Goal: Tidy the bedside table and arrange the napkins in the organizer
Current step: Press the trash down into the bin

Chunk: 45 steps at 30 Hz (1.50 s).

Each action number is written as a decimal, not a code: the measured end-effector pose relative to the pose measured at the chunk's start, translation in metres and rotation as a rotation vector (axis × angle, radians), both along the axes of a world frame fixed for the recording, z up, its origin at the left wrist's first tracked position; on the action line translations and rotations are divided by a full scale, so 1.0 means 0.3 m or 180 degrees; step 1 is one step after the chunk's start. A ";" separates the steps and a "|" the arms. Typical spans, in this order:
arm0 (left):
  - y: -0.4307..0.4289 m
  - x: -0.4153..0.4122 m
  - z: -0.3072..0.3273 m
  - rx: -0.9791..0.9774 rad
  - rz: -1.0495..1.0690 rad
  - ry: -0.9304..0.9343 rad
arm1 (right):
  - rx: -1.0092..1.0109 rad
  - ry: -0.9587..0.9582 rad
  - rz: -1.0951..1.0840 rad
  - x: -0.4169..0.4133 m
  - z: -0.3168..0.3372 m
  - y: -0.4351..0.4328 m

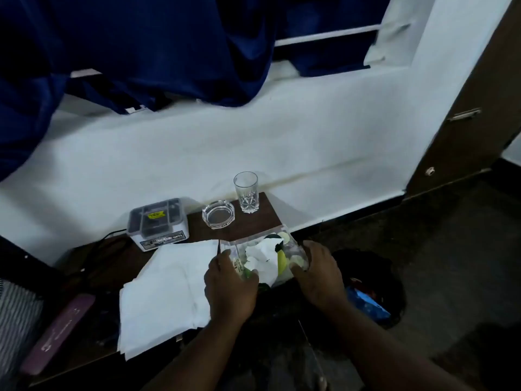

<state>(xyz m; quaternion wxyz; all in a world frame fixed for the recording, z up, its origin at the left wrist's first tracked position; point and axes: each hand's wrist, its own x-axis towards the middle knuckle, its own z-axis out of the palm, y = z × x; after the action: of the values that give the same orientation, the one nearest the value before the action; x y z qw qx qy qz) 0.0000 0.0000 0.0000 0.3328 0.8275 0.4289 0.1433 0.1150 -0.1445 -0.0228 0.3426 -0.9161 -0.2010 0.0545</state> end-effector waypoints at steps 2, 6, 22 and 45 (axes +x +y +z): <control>-0.001 0.017 -0.010 -0.0082 0.0321 0.0017 | 0.0146 0.0339 -0.0204 0.017 -0.010 0.011; 0.012 0.034 -0.055 -0.0428 0.0566 0.0015 | 0.0140 0.0614 -0.0340 0.034 -0.031 0.037; -0.097 0.095 -0.057 -0.0982 0.0318 -0.0620 | 0.0920 0.1230 -0.0700 0.098 -0.005 -0.091; -0.525 0.542 -0.299 -0.1715 -0.1916 0.0514 | 0.0363 0.1137 -0.1209 0.312 -0.342 -0.587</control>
<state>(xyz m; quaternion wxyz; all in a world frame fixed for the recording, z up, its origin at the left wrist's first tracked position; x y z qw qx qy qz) 0.1625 -0.1575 -0.0897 0.5299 0.8078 0.2147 -0.1433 0.2087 -0.3208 -0.1253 0.4277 -0.8925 0.0354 0.1386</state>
